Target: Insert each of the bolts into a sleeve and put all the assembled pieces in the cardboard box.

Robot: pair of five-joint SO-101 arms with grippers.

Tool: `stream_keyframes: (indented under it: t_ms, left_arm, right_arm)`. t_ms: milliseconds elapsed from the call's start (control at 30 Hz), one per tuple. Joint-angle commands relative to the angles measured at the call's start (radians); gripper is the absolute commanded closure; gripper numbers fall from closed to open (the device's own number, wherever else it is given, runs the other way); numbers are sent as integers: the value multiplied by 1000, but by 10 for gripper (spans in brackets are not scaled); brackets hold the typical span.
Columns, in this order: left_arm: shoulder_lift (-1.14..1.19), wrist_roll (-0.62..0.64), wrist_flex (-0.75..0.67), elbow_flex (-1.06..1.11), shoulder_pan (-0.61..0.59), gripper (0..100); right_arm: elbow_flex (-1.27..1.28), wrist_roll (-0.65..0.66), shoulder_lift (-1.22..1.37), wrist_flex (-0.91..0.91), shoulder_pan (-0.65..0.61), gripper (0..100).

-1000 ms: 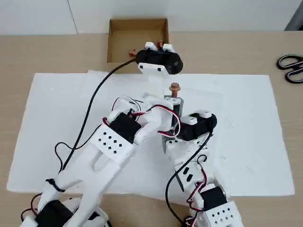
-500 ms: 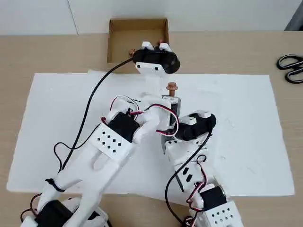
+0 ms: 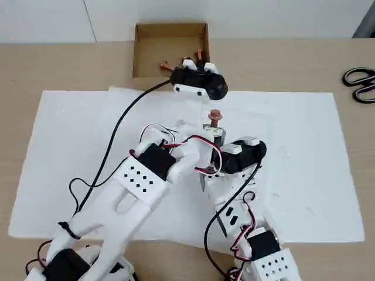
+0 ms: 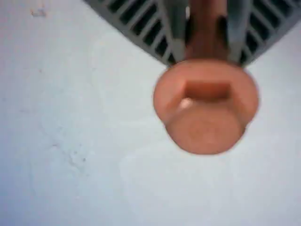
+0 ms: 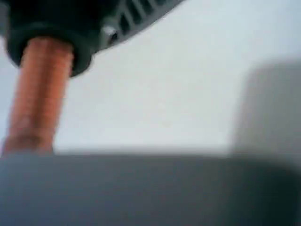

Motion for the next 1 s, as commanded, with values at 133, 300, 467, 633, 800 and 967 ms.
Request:
stream_keyframes:
  t_ms: [133,300,467,633,800,967]
  left_arm:
    - [-15,-41,44,-1,15,995]
    - [-17,-40,57,-1,15,995]
    - [-17,-40,60,-1,15,995]
    - [-17,-40,129,-31,26,995]
    - [-17,-44,157,-62,26,995]
    - [-17,-41,160,-62,26,930]
  right_arm:
    - [-11,-3,-19,-4,4,995]
    - [-9,-3,-19,-4,4,995]
    - [-9,-3,-19,-4,4,995]
    - [-9,-3,-19,-4,4,995]
    - [-9,-3,-19,-4,4,995]
    - [-9,-3,-19,-4,4,995]
